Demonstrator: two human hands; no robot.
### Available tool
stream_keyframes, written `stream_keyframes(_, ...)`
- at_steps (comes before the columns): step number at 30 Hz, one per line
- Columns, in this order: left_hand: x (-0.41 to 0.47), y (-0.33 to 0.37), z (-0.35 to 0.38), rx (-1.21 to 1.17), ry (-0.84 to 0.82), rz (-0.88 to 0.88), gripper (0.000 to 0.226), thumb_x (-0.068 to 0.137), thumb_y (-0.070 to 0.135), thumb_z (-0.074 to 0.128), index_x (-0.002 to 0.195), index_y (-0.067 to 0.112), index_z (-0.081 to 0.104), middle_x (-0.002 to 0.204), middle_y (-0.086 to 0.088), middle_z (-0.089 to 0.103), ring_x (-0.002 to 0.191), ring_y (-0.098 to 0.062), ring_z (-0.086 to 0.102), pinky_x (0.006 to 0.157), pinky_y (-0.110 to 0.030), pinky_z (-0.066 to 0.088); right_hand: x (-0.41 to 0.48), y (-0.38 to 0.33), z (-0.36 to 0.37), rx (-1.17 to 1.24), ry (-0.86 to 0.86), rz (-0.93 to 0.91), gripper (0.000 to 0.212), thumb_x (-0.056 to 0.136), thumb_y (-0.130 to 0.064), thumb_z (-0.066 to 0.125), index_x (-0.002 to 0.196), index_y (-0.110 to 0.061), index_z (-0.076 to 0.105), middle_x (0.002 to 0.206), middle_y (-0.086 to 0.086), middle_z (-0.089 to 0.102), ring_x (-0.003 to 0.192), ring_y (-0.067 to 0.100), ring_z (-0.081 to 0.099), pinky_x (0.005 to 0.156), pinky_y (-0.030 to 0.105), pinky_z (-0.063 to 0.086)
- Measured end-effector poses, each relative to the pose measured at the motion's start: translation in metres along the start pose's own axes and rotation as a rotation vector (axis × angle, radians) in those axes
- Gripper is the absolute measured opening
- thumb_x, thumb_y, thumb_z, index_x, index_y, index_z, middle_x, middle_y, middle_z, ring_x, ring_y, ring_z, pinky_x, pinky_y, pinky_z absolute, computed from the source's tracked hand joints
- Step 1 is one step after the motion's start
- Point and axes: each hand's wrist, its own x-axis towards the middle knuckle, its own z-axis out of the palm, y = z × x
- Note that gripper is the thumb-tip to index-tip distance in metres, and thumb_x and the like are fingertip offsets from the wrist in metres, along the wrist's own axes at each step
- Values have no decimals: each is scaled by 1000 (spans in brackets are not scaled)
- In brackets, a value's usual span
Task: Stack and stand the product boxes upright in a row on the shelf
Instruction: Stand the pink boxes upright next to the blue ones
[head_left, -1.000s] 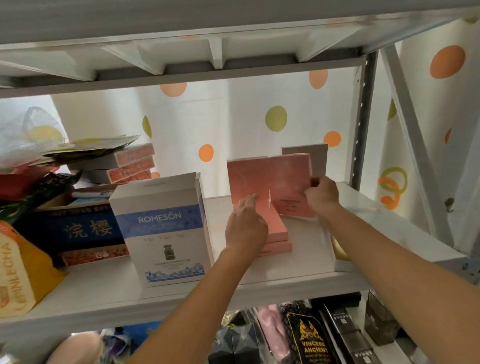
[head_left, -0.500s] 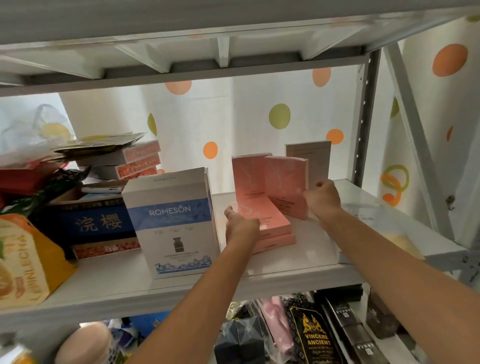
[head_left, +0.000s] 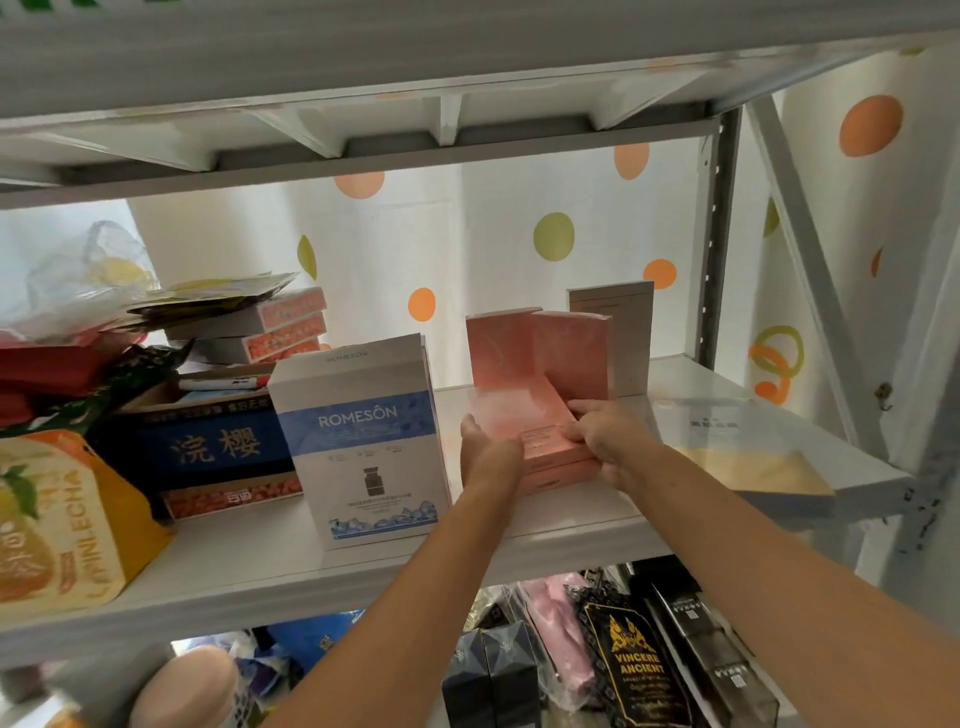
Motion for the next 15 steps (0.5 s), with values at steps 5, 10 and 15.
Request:
stream_keyframes(5,-8,-16,1,-206,-63,248,83,82,-16,52,145,34,33,133,3,55,117,-18,60,83,-36,60,-26,6,-16,339,-17,-166,64,84,27,44,137,-7,52,127,6,63,115,23,61,90,38,56)
stream_keyframes(10,-9,-27,-9,-209,-108,411,92,79,-25,47,135,47,42,145,7,42,132,-14,47,90,-40,57,-39,34,-30,362,-36,-352,77,75,34,47,140,-7,48,136,6,60,117,6,61,93,26,55)
stream_keyframes(15,-17,-27,-10,-26,-105,462,97,76,-11,55,143,51,25,147,8,37,136,-11,40,102,-41,50,-46,35,-26,129,-44,-400,74,82,23,54,145,-15,43,124,-12,62,110,-3,59,86,17,55)
